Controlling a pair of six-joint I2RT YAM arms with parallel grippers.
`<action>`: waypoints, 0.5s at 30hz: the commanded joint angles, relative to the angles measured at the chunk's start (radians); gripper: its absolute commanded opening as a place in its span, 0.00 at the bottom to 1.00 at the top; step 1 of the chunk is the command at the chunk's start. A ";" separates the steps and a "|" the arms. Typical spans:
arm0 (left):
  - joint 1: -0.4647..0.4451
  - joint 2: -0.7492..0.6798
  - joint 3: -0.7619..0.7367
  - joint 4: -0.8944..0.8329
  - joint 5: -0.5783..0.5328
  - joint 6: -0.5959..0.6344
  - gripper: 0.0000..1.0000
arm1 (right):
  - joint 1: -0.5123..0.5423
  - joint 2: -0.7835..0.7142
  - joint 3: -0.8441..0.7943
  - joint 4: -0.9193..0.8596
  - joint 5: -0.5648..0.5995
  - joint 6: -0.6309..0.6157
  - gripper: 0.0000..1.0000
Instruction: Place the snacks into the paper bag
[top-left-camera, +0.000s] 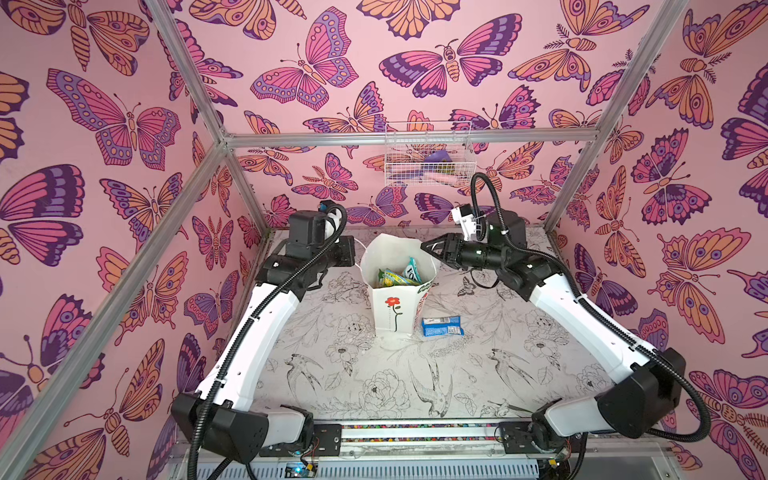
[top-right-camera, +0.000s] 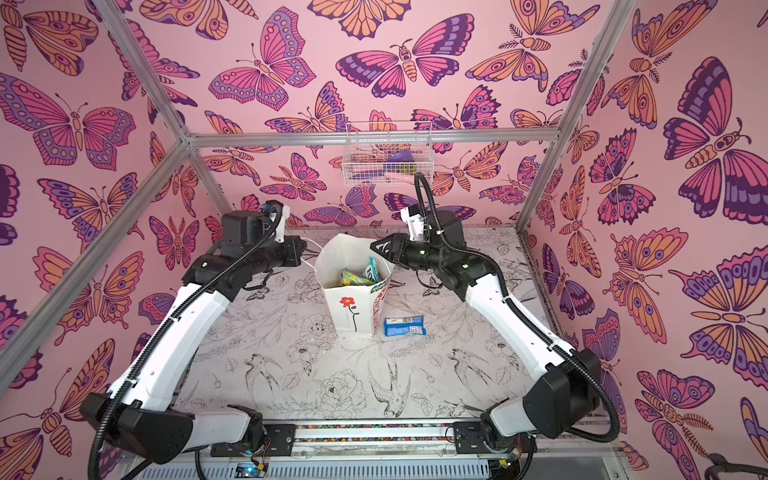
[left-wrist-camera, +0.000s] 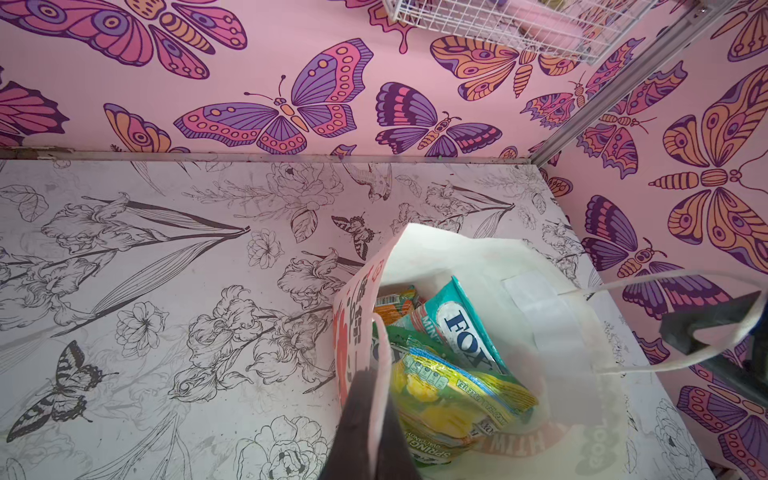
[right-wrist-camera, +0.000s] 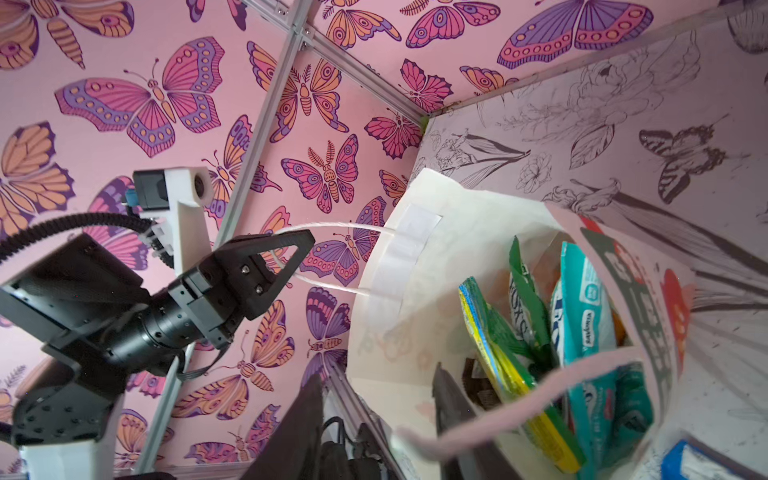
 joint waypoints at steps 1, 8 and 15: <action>0.025 -0.045 0.003 0.036 -0.025 0.002 0.00 | -0.008 -0.060 0.012 -0.009 0.008 -0.033 0.59; 0.092 -0.108 -0.030 0.066 -0.005 -0.015 0.00 | -0.008 -0.169 -0.041 -0.104 0.106 -0.075 0.75; 0.123 -0.106 -0.080 0.118 0.075 -0.032 0.00 | -0.008 -0.274 -0.107 -0.205 0.227 -0.132 0.80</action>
